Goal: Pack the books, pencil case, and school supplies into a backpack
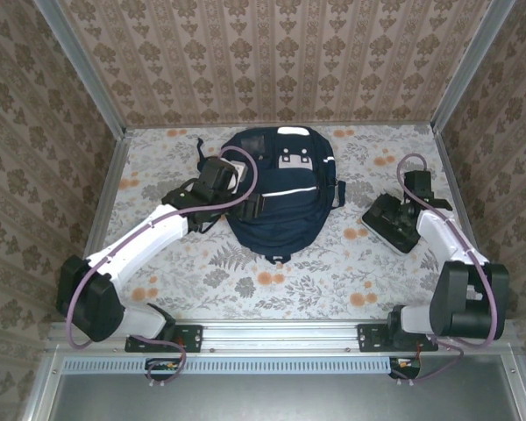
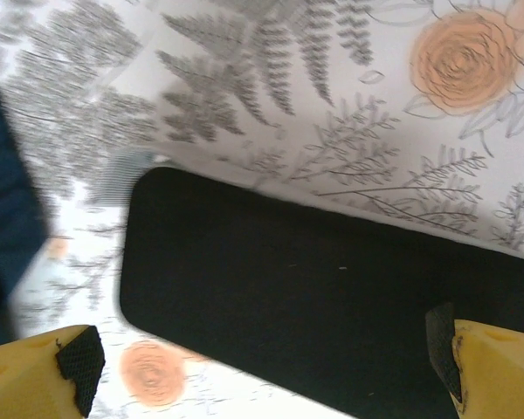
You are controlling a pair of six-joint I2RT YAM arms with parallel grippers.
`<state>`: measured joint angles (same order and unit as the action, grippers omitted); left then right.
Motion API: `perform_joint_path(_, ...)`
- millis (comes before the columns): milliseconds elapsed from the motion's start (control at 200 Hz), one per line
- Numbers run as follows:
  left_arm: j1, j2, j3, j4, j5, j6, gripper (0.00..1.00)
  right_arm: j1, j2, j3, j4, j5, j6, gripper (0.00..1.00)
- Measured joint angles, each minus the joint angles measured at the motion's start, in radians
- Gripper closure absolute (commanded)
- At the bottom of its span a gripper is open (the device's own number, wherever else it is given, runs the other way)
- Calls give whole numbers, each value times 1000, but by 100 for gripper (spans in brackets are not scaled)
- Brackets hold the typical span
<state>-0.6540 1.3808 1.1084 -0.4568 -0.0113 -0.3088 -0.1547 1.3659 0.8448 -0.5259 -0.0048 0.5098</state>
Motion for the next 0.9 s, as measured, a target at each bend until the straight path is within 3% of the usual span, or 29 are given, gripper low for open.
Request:
perform_joint_path(220,0,31,14,-1,18,0,3,-27,123,57,3,12,-39,1)
perform_joint_path(405,-1,31,14,-3,19,0,3,-35,98,24,59,-69,29,0)
perform_joint_path(675,-5,34,14,-3,26,0,3,94,16,-50,138,-277,184,0)
perform_joint_path(805,-8,34,14,-3,31,0,3,146,8,-13,66,-250,137,0)
perform_joint_path(900,-8,34,14,-4,34,0,2,171,8,34,5,-162,61,0)
